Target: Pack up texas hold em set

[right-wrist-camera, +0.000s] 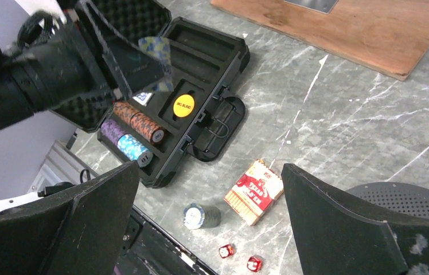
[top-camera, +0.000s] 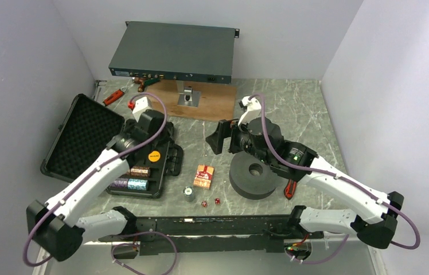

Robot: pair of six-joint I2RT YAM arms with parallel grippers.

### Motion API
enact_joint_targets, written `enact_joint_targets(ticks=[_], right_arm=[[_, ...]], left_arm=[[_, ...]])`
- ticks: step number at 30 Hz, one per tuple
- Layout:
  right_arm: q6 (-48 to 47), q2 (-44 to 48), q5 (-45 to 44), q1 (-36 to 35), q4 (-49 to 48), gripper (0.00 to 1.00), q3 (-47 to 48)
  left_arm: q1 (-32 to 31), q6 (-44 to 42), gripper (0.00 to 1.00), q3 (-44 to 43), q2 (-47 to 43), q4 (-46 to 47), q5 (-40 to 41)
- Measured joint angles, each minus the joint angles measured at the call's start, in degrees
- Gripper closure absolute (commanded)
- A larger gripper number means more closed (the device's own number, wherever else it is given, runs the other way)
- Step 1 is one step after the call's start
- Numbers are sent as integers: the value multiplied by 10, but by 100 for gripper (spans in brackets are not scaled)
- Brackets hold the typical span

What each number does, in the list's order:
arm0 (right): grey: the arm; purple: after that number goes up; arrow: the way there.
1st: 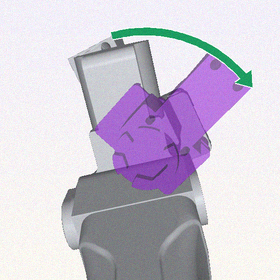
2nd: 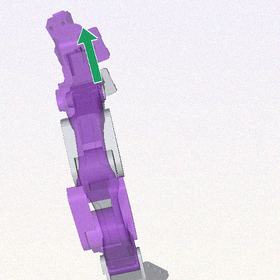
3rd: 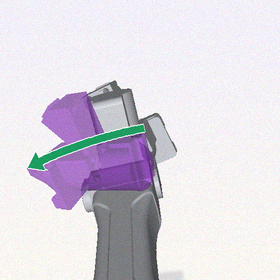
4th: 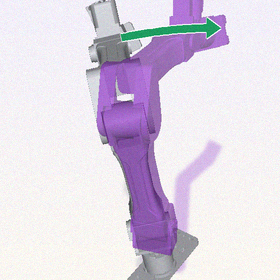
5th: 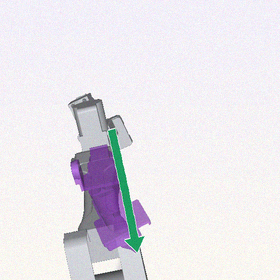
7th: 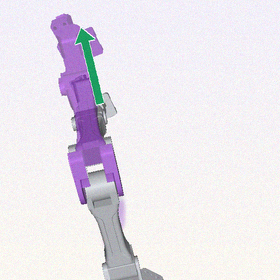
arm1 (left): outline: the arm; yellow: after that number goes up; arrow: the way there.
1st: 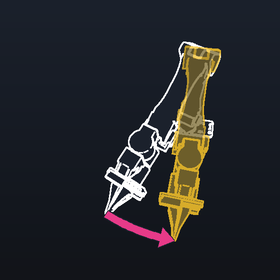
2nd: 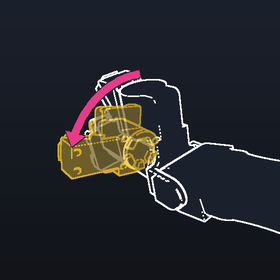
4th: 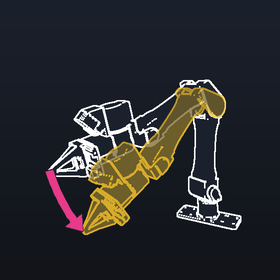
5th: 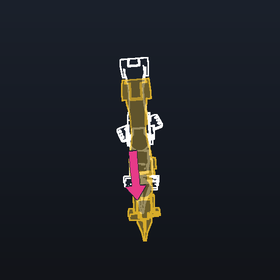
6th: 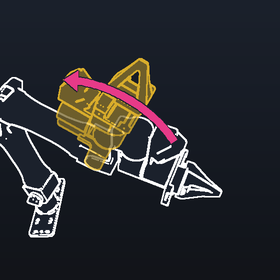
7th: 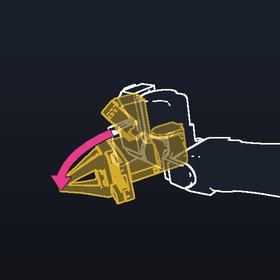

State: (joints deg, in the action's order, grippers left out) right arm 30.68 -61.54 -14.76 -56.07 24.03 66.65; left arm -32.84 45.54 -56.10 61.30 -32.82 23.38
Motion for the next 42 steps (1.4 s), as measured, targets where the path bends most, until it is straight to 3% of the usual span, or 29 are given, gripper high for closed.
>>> enact_joint_targets(ticks=[6, 16, 24, 36, 42], right_arm=[[19, -15, -4, 0, 1, 2, -4], [35, -30, -4, 0, -1, 2, -27], [34, -49, -1, 0, -1, 1, -27], [17, -71, 3, 0, -1, 1, -27], [8, -78, 8, 0, -2, 1, -27]], left_arm=[[39, 118, 100, -61, 73, -55, 50], [206, 240, 100, -60, 166, -99, -7], [247, 306, 100, -129, 224, -129, -29], [290, 374, 100, -98, 290, -88, -103], [295, 396, 100, -110, 325, -90, -103]])
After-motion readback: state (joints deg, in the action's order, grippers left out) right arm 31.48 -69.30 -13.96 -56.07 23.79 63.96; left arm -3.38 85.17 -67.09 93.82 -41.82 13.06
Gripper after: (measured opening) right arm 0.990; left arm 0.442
